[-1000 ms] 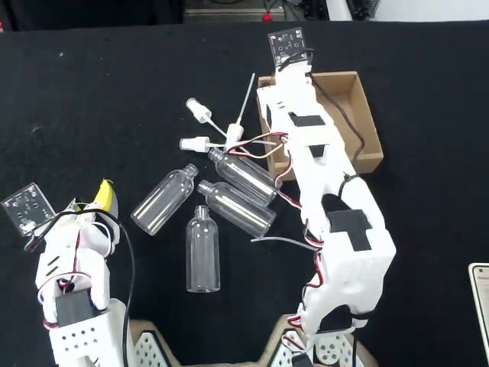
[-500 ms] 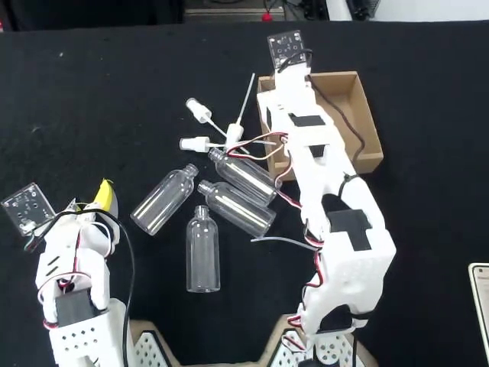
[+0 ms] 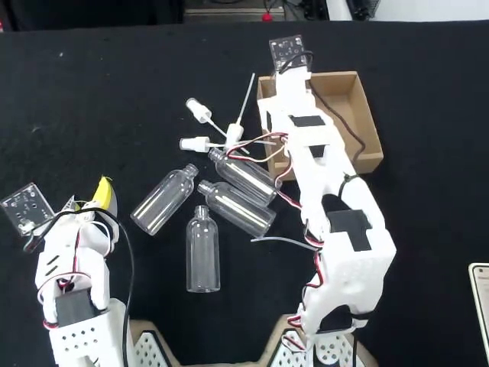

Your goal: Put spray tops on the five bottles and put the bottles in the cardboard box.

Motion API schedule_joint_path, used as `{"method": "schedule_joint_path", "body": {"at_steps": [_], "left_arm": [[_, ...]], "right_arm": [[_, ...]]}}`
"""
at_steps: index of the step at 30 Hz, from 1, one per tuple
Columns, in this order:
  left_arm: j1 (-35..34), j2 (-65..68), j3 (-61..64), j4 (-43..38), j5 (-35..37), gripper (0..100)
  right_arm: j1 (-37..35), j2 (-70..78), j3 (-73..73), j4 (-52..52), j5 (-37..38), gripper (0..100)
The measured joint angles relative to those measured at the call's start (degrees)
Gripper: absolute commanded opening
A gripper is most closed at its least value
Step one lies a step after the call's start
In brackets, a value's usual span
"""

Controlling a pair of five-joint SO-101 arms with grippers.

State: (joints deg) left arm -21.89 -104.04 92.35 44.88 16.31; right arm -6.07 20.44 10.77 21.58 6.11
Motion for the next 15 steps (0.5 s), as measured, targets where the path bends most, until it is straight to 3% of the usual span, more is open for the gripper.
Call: {"method": "schedule_joint_path", "body": {"at_steps": [15], "left_arm": [[0.0, 0.0, 0.0, 0.0, 0.0, 23]], "right_arm": [[0.0, -8.53, 0.0, 10.9, -1.85, 25.5]]}}
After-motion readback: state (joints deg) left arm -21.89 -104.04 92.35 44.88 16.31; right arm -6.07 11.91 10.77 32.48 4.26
